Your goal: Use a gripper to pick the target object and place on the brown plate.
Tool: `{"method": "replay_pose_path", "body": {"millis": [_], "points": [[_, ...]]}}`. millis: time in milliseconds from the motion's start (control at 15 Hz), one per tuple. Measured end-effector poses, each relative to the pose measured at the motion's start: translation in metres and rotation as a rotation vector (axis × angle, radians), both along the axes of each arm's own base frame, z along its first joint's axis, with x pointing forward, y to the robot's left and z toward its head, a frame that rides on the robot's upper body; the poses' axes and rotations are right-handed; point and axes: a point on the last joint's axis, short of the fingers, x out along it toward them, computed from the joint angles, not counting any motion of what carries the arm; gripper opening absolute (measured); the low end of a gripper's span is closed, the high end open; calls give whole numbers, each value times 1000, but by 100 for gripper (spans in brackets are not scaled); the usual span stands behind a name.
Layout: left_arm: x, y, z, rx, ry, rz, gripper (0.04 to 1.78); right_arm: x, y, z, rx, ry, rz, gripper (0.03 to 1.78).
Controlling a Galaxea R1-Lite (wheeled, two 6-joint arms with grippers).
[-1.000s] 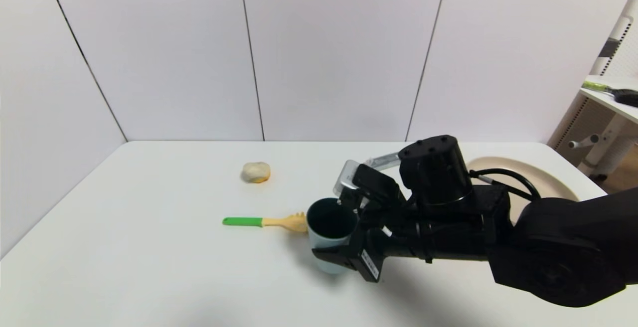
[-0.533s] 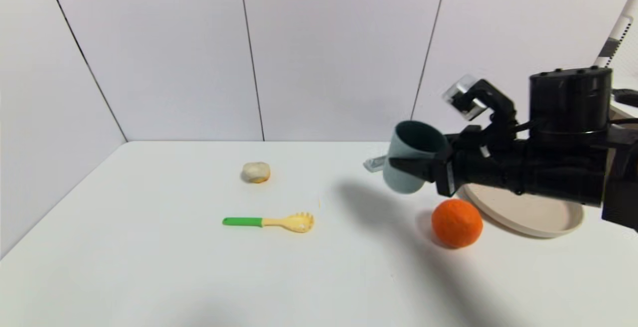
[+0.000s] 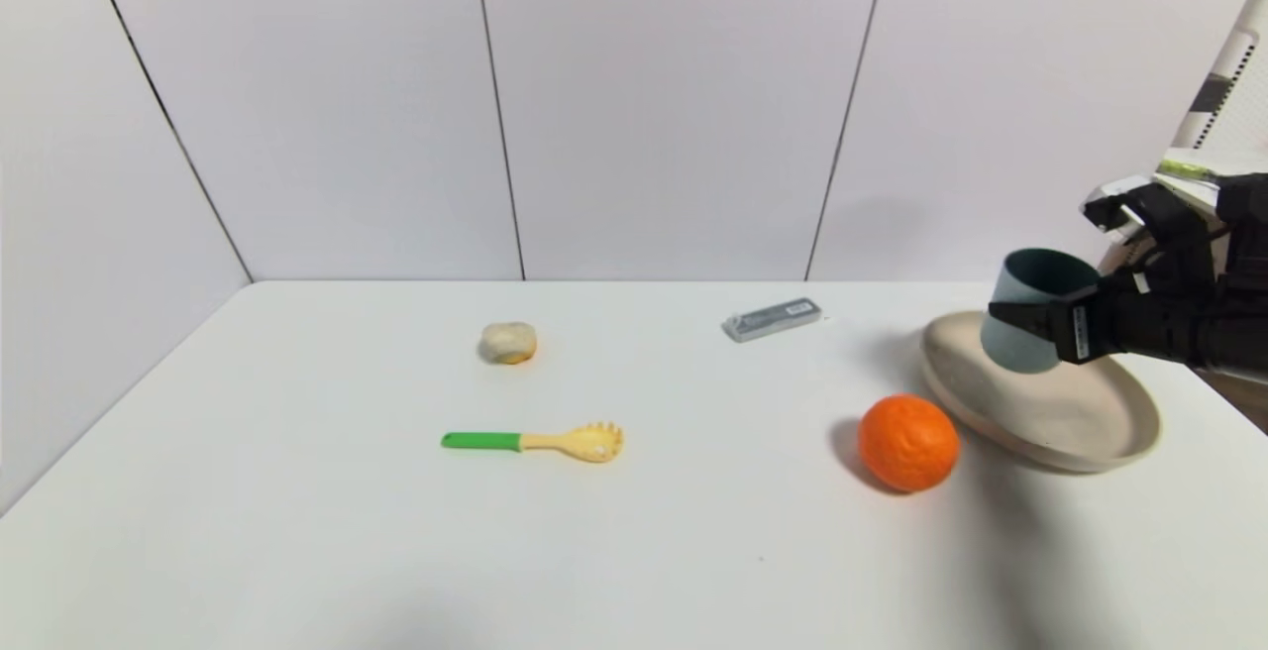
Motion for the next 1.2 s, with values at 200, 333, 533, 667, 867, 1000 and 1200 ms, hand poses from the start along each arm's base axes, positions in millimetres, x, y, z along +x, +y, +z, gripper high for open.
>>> {"method": "replay_pose_path", "body": {"millis": [200, 333, 533, 667, 867, 1000, 1200], "points": [[0, 0, 0, 0, 0, 0, 169, 11, -18, -18, 5, 62, -53, 110], [0, 0, 0, 0, 0, 0, 169, 14, -23, -27, 10, 89, -65, 110], [0, 0, 0, 0, 0, 0, 169, 16, -26, -31, 1, 101, -64, 127], [0, 0, 0, 0, 0, 0, 169, 15, -26, -31, -1, 103, -66, 137], [0, 0, 0, 0, 0, 0, 169, 8, -24, -24, -5, 83, -68, 148], [0, 0, 0, 0, 0, 0, 169, -1, -22, -11, -13, 43, -70, 153], [0, 0, 0, 0, 0, 0, 169, -27, -17, 24, -37, -79, -72, 159]]}}
